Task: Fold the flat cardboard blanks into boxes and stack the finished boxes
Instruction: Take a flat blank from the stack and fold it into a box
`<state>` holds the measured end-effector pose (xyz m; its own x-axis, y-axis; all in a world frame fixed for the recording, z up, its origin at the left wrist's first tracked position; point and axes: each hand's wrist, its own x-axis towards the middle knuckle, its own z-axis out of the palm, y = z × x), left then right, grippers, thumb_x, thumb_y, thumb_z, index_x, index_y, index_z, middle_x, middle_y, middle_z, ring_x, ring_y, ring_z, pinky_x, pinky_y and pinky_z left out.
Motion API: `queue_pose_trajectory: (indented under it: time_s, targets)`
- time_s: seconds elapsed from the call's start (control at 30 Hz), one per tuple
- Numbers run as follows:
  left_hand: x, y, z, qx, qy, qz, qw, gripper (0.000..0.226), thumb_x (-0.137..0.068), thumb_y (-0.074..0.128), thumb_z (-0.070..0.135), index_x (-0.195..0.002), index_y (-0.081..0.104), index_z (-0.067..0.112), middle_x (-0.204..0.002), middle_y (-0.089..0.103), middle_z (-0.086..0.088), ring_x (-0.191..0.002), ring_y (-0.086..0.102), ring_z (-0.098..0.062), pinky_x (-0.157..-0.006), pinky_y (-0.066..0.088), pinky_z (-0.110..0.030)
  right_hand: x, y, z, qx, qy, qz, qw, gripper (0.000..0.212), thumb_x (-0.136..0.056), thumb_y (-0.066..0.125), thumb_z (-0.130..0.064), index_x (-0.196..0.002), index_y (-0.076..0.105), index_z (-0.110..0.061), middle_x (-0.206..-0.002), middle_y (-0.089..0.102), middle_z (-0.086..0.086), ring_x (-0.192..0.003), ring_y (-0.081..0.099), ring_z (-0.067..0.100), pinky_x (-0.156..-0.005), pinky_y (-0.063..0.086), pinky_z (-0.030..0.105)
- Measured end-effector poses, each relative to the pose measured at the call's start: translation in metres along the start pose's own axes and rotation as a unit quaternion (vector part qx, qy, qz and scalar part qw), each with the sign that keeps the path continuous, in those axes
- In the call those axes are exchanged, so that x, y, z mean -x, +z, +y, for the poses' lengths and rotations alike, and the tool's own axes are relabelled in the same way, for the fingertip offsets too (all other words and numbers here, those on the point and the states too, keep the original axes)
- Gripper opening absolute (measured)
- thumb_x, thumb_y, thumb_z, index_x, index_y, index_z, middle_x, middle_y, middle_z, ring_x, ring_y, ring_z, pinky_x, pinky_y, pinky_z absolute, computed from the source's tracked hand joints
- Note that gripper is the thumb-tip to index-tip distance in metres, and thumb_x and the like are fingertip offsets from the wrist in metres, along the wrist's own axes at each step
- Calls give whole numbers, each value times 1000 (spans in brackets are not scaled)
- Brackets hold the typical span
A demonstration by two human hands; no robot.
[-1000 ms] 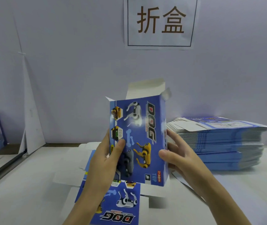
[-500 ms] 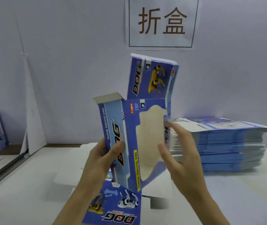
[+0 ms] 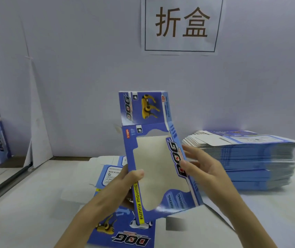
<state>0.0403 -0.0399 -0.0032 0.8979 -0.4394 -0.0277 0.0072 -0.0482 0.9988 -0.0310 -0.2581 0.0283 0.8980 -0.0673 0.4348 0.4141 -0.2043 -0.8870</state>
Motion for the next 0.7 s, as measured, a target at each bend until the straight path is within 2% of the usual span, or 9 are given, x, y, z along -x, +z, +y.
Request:
queue_pose_trajectory:
  time_s: [0.07, 0.13, 0.2, 0.3, 0.43, 0.5, 0.57, 0.63, 0.7]
  targets:
    - [-2, -1, 4, 53, 33, 32, 998, 69, -53, 77, 53, -113, 56, 28, -71, 73, 0, -63, 70, -18, -58, 53, -33, 3, 1, 3, 1, 58, -88, 994, 59, -74, 72, -51, -128, 48, -49, -115, 68, -24, -106, 67, 6, -80, 57, 24]
    - [-3, -2, 4, 84, 86, 50, 992, 75, -53, 70, 64, -120, 52, 35, -90, 75, 1, -77, 72, -21, -63, 57, -36, 6, 9, 5, -15, 134, -158, 978, 72, -61, 75, -59, -125, 43, -53, -111, 69, -26, -103, 68, 3, -82, 57, 26]
    - [5, -5, 7, 91, 94, 29, 991, 69, -57, 73, 59, -121, 48, 45, -96, 74, 8, -77, 70, -25, -64, 59, -34, 5, 18, 8, -83, 153, -145, 974, 71, -60, 80, -49, -124, 47, -44, -106, 73, -16, -101, 70, 11, -78, 60, 32]
    - [13, -16, 12, 48, 22, -37, 998, 82, -50, 80, 47, -123, 43, 45, -102, 73, 5, -88, 71, -26, -69, 59, -37, 1, 28, 13, -121, 114, -69, 984, 67, -66, 77, -41, -127, 49, -39, -105, 73, -8, -101, 71, 15, -73, 61, 34]
    - [26, -43, 23, -16, -4, -45, 999, 86, -47, 84, 42, -123, 43, 41, -98, 74, 3, -96, 71, -23, -69, 59, -33, 6, 35, 13, -31, 115, -145, 982, 89, -61, 77, -57, -138, 31, -53, -125, 64, -18, -109, 67, 9, -79, 58, 25]
    - [35, -65, 29, -25, 13, -7, 1000, 85, -48, 83, 44, -123, 45, 39, -100, 74, 3, -96, 71, -20, -69, 59, -32, 6, 36, 18, 57, 141, -168, 974, 104, -64, 78, -66, -147, 16, -52, -146, 45, -14, -122, 56, 10, -92, 52, 26]
    - [41, -90, 33, -4, 41, 61, 997, 81, -51, 84, 42, -125, 52, 28, -100, 74, 0, -93, 72, -19, -69, 59, -33, 4, 38, 22, 118, 161, -165, 966, 108, -63, 71, -61, -150, 8, -48, -153, 33, -9, -127, 49, 13, -85, 49, 19]
    - [47, -113, 38, 62, 78, 139, 985, 64, -58, 88, 30, -115, 63, 15, -93, 75, -5, -82, 73, -18, -64, 59, -32, 3, 39, 25, 131, 179, -169, 960, 103, -61, 67, -56, -147, 10, -49, -156, 29, -6, -126, 47, 14, -80, 49, 18]
    - [51, -135, 50, 164, 124, 239, 949, 41, -61, 83, 26, -97, 69, 10, -86, 73, -11, -71, 71, -19, -60, 59, -31, 5, 42, 25, 128, 178, -160, 962, 95, -57, 68, -58, -136, 16, -56, -156, 30, -5, -122, 49, 15, -87, 48, 27]
